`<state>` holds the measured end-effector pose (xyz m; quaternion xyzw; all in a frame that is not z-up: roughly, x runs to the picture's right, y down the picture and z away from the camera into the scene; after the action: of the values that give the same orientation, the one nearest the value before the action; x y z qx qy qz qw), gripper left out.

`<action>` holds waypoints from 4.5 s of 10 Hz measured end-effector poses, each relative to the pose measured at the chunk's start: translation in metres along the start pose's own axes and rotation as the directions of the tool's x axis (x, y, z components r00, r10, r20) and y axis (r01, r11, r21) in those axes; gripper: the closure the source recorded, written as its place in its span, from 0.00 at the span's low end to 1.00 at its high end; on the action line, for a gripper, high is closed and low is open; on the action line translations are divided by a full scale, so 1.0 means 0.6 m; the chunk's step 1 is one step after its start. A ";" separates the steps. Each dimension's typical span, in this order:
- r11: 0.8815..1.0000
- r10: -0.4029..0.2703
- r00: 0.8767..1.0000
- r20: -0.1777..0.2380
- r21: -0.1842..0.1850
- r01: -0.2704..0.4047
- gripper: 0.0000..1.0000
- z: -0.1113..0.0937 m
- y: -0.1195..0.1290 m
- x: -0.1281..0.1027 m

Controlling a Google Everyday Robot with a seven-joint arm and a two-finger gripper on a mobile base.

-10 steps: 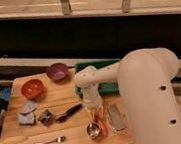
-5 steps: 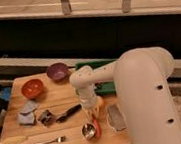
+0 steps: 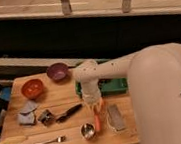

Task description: Place pepper in metal cup

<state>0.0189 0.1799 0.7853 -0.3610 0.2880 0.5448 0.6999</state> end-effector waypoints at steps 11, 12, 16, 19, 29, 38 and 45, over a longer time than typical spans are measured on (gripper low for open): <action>0.982 -0.136 0.939 0.316 -0.082 0.170 1.00 -0.145 0.052 0.078; 0.980 -0.151 0.936 0.319 -0.075 0.184 1.00 -0.143 0.064 0.080; 0.970 -0.202 0.912 0.357 -0.055 0.236 1.00 -0.143 0.110 0.084; 0.970 -0.203 0.912 0.358 -0.055 0.237 1.00 -0.144 0.111 0.083; 0.968 -0.217 0.912 0.348 -0.044 0.247 1.00 -0.104 0.155 0.057; 0.985 -0.152 0.927 0.343 -0.019 0.169 1.00 -0.066 0.102 0.030; 0.987 -0.106 0.937 0.333 -0.081 0.140 1.00 -0.039 0.107 0.050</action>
<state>-0.0364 0.1865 0.7358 -0.3184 0.1160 0.5665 0.7511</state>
